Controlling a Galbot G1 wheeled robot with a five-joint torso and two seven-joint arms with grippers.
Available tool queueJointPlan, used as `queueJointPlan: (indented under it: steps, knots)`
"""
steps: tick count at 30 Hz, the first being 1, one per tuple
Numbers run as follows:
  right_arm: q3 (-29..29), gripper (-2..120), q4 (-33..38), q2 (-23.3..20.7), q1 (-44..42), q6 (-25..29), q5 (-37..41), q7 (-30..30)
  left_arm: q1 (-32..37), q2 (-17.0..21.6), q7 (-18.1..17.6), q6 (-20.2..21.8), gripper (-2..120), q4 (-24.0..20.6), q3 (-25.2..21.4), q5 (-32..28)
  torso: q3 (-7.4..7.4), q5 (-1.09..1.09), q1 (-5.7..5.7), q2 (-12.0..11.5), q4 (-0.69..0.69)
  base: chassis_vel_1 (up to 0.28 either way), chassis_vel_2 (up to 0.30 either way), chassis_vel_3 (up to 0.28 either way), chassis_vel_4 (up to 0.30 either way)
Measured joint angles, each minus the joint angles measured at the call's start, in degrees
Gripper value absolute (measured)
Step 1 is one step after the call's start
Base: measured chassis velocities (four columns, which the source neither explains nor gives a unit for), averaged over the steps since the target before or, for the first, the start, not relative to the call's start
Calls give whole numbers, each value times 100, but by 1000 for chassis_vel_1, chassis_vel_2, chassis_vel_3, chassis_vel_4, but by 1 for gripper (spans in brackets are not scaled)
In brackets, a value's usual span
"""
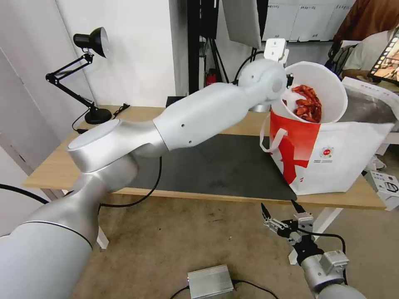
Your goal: Pick up the trash from the table and place it into the takeout bag.
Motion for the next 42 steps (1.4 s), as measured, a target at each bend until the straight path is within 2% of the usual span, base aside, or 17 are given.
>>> queueJointPlan:
  steps: [9,12,14,15,18,19,23,24,29,32,33,36,38,42]
  knots:
    - [0,100,0,0,0,0,0,0,-8,3,20,-43,0,-145,36,62,0,0,0,0,0,0,0,0,0]
    - [0,100,0,0,0,0,0,0,-16,3,20,-47,7,-173,37,62,0,0,0,0,0,0,0,0,0]
    - [0,100,0,0,0,0,0,-1,-27,4,13,-47,17,-194,37,53,1,0,0,0,0,0,0,0,0]
    - [0,100,0,0,0,0,0,-1,-27,4,13,-47,17,-194,37,53,1,0,0,0,0,0,0,0,0]
    - [0,100,0,0,0,0,0,0,-69,5,1,-47,31,-221,37,26,1,0,0,0,0,0,0,0,0]
    - [0,100,0,0,0,0,0,0,-69,5,1,-47,31,-221,37,26,1,0,0,0,0,0,0,0,0]
    - [0,100,0,0,0,0,0,0,-140,6,-16,-50,51,-233,37,-25,1,0,0,0,1,0,0,0,0]
    - [0,100,0,0,0,0,0,0,-140,6,-16,-50,51,-233,37,-25,1,0,0,0,1,0,0,0,0]
    - [0,100,0,0,0,0,0,0,-185,4,-46,-65,70,-284,-2,-36,1,0,0,0,0,0,0,0,0]
    - [0,100,0,0,0,0,0,0,-167,15,-164,-69,83,-330,-60,-73,1,0,0,0,0,0,0,0,0]
    - [0,100,0,0,0,0,0,0,-167,15,-164,-69,83,-330,-60,-73,1,0,0,0,0,0,0,0,0]
    - [0,100,0,0,0,0,0,0,-77,156,-265,-73,96,-538,-100,-167,1,0,0,0,0,0,0,0,0]
    - [0,100,0,0,0,0,0,0,-51,212,-282,-83,98,-599,-97,-171,0,0,0,0,0,0,0,0,0]
    - [0,100,0,0,0,0,0,0,135,654,-428,-140,100,-1004,-44,-176,1,-1,0,0,0,0,0,0,0]
